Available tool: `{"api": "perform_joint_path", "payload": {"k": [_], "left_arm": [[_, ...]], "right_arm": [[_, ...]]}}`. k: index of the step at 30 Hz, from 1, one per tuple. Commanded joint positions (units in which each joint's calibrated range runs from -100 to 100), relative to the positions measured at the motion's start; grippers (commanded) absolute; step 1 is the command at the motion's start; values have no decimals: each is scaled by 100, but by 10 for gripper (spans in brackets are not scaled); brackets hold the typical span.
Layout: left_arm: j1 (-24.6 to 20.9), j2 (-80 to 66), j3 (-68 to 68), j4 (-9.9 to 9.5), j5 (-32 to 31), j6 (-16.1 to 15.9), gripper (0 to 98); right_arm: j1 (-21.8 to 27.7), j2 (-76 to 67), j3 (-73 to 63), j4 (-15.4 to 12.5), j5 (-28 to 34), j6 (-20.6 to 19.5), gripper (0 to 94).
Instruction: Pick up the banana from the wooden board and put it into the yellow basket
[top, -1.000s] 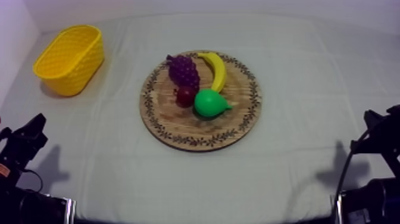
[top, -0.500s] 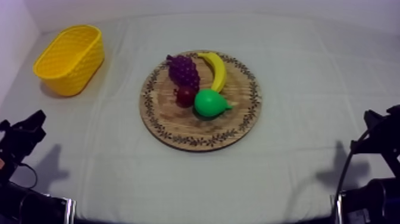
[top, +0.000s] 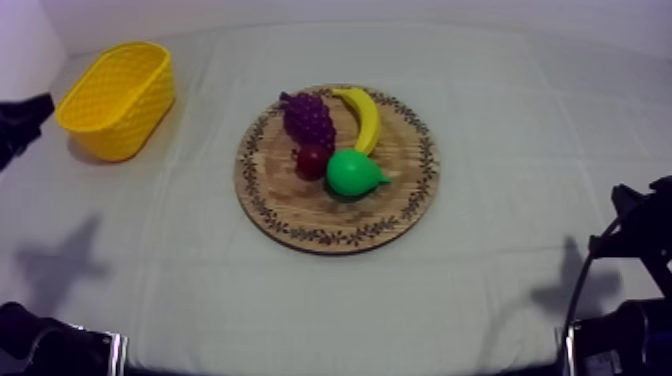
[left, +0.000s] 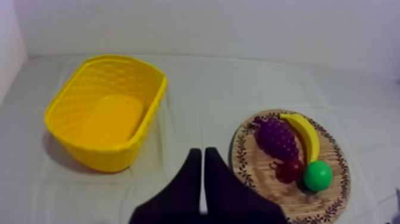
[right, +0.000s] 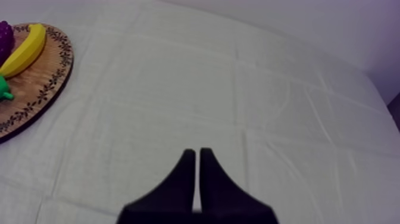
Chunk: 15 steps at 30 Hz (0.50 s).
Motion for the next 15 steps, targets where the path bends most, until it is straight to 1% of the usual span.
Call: {"api": "perform_joint_path", "payload": {"k": [1,7,12,15], "left_arm": [[122,953,-1399,-46,361,14,1],[562,2341,-2844,-243,932,207,1],[922,3477,-3855,-407,1208,427,2],[1098,4136,-4388,-466,1315,553,4]], "right_arm": [[-1,-4,-3,-3,-1,1,6],[-1,-4,-3,-3,-1,1,6],[-1,-4,-3,-3,-1,1,6],[-1,-4,-3,-3,-1,1,6]]}}
